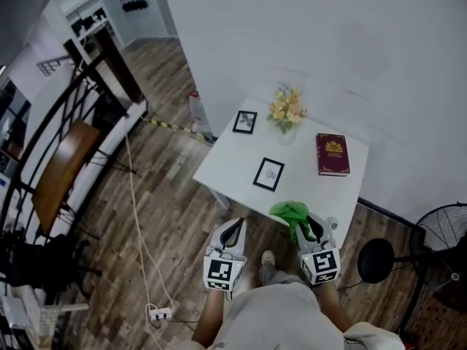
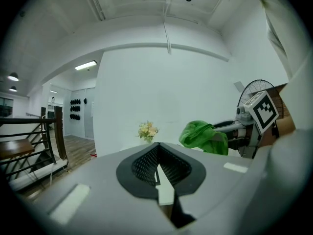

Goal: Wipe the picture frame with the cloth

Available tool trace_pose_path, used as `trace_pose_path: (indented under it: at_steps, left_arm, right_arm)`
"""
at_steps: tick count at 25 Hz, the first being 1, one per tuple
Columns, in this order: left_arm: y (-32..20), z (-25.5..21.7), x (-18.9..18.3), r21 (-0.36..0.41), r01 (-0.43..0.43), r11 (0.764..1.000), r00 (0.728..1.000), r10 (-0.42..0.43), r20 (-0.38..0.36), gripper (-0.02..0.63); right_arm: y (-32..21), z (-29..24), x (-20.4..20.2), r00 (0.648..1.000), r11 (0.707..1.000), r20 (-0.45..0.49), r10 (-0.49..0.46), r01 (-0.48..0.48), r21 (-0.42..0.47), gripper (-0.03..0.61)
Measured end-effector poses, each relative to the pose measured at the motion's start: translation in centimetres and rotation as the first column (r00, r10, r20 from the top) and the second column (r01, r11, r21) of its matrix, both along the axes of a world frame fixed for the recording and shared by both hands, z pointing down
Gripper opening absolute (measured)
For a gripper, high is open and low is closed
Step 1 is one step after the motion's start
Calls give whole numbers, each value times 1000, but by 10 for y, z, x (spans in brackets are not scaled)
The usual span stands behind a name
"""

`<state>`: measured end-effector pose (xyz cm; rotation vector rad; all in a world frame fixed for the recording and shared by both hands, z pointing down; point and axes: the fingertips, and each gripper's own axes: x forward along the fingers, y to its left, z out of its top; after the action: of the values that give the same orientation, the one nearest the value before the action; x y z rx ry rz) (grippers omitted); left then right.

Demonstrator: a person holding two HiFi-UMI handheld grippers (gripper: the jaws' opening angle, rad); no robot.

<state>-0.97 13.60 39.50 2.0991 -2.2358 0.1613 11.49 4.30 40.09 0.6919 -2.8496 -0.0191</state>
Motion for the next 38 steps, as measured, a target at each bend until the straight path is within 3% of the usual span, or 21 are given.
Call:
trace_pose_path:
  at_steps: [11,22,31,38]
  left_arm:
    - [-81,2,-35,-55,28,998,999,-27,29,20]
    - [-133,1,-55,-76,-30,997,997,35,63,20]
    - [-194,23,-83,-77,-160,984,986,163,29,20]
    - [-236,51,-114,-115,-332,936,943,328,-50,20]
  right_arm:
    - [-89,6,-47,998,998,20,-57,57,-35,94]
    - [-128,18,-74,999,997,24,-37,39,-69,94]
    - [-160,38,-101,999,996,-3,46,-46,-82,94]
    - [-180,62,-126,980,970,-69,187,-195,-144,94]
